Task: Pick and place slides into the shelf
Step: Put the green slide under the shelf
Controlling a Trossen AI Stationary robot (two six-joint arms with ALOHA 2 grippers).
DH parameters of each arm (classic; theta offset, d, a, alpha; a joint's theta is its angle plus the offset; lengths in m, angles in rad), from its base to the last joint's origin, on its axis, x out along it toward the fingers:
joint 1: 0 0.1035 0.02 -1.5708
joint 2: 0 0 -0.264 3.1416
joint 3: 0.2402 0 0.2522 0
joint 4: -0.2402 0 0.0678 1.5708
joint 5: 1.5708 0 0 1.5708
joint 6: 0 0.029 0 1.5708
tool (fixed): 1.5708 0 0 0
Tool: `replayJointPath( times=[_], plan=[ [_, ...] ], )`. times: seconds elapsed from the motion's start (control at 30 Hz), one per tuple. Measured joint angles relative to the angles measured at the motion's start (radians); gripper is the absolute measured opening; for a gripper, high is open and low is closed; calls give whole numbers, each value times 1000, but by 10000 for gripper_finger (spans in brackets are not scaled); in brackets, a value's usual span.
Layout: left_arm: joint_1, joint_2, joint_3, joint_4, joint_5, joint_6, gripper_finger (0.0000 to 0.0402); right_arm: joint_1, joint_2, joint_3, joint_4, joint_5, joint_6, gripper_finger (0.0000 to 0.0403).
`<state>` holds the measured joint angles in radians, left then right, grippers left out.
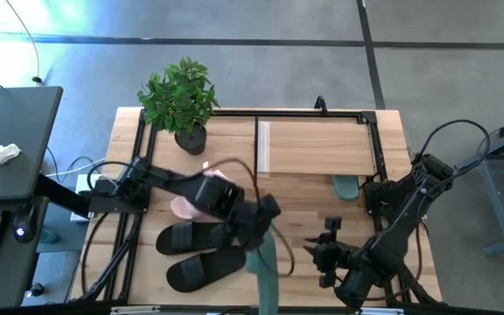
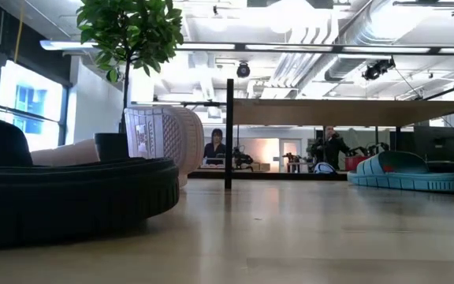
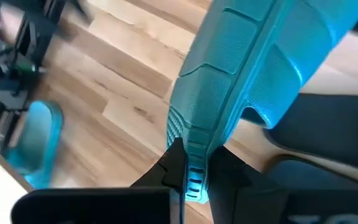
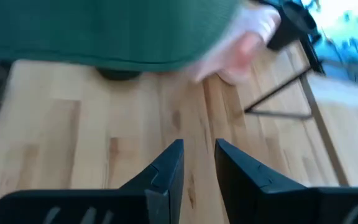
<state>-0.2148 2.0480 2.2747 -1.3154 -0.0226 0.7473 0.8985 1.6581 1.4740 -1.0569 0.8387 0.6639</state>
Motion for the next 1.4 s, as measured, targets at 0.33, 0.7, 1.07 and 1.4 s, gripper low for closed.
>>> replayJointPath(
  times=[0.33,0.7,1.07,1.4],
  plan=[
    [146,-1,56,-72,210,-81,23,-12,42,4,53,18,-344,82],
    [240,-1,56,-198,475,-135,23,-15,128,4,8,100,-590,99],
    [362,-1,50,-254,572,-252,23,39,137,4,-8,448,-841,142],
    [460,-1,50,-256,547,-262,23,121,136,4,-98,549,-569,158]
  ],
)
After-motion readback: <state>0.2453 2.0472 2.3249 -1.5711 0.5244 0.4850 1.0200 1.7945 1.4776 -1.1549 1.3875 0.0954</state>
